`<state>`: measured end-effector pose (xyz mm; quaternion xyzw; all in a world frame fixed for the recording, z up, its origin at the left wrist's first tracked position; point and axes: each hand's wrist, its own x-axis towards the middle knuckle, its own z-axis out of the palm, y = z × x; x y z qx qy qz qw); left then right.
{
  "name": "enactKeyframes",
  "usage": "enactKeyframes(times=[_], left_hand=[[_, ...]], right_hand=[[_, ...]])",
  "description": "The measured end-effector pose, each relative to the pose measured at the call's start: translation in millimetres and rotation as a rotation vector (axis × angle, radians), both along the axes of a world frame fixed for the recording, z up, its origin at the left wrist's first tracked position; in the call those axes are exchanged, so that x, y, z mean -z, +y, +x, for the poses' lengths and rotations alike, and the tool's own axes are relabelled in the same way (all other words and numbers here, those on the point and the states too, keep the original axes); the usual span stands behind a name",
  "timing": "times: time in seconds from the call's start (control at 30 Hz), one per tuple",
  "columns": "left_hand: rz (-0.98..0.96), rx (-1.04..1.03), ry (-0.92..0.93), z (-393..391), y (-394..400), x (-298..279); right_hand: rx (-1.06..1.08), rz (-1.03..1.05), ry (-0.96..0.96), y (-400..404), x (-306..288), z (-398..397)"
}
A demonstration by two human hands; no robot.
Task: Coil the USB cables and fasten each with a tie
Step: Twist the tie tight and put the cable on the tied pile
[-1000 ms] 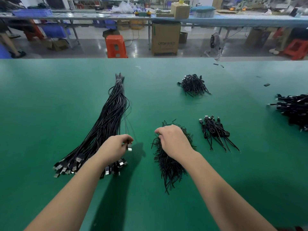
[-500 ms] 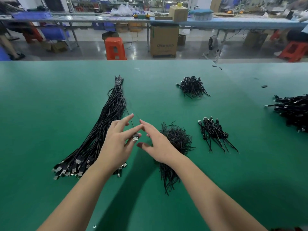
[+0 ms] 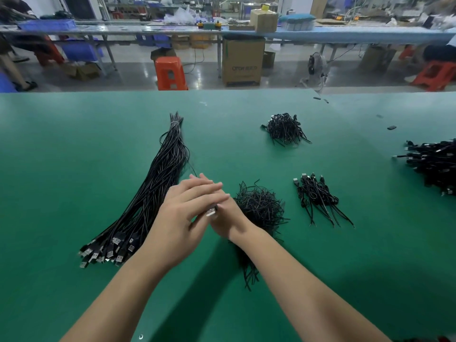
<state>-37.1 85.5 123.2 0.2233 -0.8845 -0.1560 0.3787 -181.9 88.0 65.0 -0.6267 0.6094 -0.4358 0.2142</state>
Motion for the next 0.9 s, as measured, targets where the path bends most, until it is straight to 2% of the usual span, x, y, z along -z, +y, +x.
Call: enactKeyframes(times=[0.03,0.13,0.2,0.3,0.33,0.4,0.43,0.47,0.57,0.67,0.77,0.9], left_hand=[[0.004,0.029,0.017,-2,4,-6],[0.104,0.054,0.06,-7,9,-19],[0.187,0.02,0.054,-6,5,-19],[0.349,-0.036,0.057,-1,-2,-10],[0.415,-0.05,0.067,2,-4,-7],[0.505,-0.068,0.078,5,-6,-1],[0.528,-0.072,0.078,5,-7,0],[0.548,-0.076,0.081,5,-7,2],[0.649,-0.095,0.131,4,-9,4],[0.829,-0.092,0.278,0,-8,4],[0.887,-0.105,0.334,-2,-8,2],[1.006,0.018,0.221,-1,-11,3]], right_hand=[[-0.024,0.019,0.08,0,4,-2],[-0.101,0.174,0.148,2,16,8],[-0.134,0.36,0.052,11,16,16],[-0.297,0.633,-0.289,33,17,17],[-0.388,0.71,-0.302,39,15,14],[-0.533,0.795,-0.133,46,9,2],[-0.568,0.8,-0.047,47,7,-4],[-0.565,0.787,-0.039,47,3,-9],[-0.474,0.632,-0.366,45,-9,-15],[-0.415,0.51,-0.669,44,-16,-12],[-0.363,0.405,-0.791,46,-23,-4],[-0.362,0.417,-1.012,52,-23,0]])
